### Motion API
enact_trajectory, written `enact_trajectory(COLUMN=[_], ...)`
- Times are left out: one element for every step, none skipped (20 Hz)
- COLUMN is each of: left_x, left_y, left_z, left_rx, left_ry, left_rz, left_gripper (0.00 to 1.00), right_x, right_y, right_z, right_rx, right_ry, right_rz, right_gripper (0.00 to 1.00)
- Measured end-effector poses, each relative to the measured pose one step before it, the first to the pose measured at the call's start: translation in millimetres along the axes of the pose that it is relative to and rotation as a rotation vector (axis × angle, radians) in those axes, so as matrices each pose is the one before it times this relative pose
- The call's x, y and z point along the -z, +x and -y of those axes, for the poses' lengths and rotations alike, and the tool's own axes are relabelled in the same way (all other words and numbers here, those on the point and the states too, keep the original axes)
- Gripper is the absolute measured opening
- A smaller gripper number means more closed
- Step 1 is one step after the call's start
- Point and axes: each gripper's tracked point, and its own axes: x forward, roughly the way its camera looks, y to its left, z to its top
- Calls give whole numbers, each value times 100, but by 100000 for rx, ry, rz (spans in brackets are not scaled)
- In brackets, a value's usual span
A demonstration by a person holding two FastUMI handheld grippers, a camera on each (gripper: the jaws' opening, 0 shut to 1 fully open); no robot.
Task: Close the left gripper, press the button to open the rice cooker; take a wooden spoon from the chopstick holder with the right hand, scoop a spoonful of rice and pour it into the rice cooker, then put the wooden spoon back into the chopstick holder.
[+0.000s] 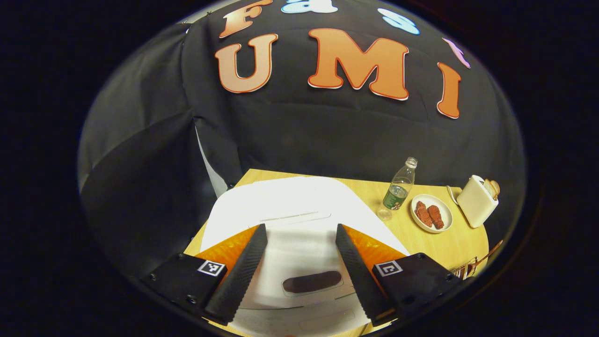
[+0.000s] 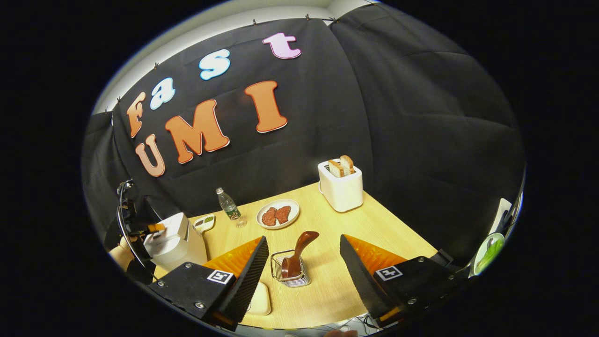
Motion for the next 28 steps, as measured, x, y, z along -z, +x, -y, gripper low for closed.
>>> enact_trajectory(left_x=[-167,-326,330,307,319,171,146,93,52,-7,40,21,-187,-421,35,-12,28,64,-338,-772,-860,-1271,-1254,-1621,-1851,-1758,-1784,-1872], left_y=[-13,169,-132,-87,20,-9,-176,-47,121,-127,7,61,-8,-64,-73,-282,-306,-288,-561,-543,-709,-741,-710,-852,-1038,-988,-1047,-1103], left_z=[-109,-1,80,99,24,-9,31,-27,-3,20,113,13,34,-22,19,-14,-45,-285,-500,-320,-179,-122,-142,-429,-515,-591,-565,-364], left_rx=[-1044,-612,-420,-257,-373,-800,-758,-688,-277,-49,82,-24,36,425,1178,1366,1114,124,-238,264,1082,1398,497,28,-360,-699,-556,-296], left_ry=[520,-500,-1087,-1287,-827,-187,760,567,1134,976,1079,706,96,-495,8,-58,94,-52,-321,-919,-1733,-1774,-1191,-596,-107,283,-205,-548], left_rz=[2264,2997,999,97,880,732,91,143,-616,-632,-345,68,622,1660,1,-534,-961,-954,24,1170,1373,1591,2219,2878,3041,3024,3201,3143], left_gripper=[100,100,100,100,100,100,100,100,100,100,100,100,100,100,100,100,100,100,99,99,99,99,99,99,99,99,100,100], right_x=[22,-77,-152,-73,-27,-7,55,69,183,170,126,68,76,-14,-81,-187,-366,-483,-462,-557,-627,-771,-797,-875,-921,-940,-918,-936], right_y=[67,105,99,107,158,130,85,90,67,31,70,13,-88,-38,20,17,30,-12,91,75,89,39,97,110,40,20,109,37], right_z=[-156,-113,-132,-158,-128,-130,-46,-69,-5,135,225,203,40,68,116,95,52,-60,-56,-98,-185,-208,-234,-214,-183,-274,-324,-297], right_rx=[-274,-214,-290,-275,-231,-251,-309,-321,-192,280,488,430,27,-147,56,172,4,-119,-63,-6,-256,-329,-372,-186,-105,-236,-210,-217], right_ry=[-713,-699,-604,-299,14,281,408,297,-109,-577,-1046,-890,-357,56,136,160,79,-125,-378,-535,-668,-627,-757,-935,-1062,-1235,-1146,-1063], right_rz=[-168,-36,58,83,148,-8,-257,-177,-330,-314,-168,-218,-223,-112,-77,121,723,943,992,1000,1121,1483,1475,1529,1810,1808,1902,1776], right_gripper=[95,95,95,95,95,95,95,95,95,95,95,95,95,95,95,95,95,95,95,95,95,95,95,95,95,95,94,94])
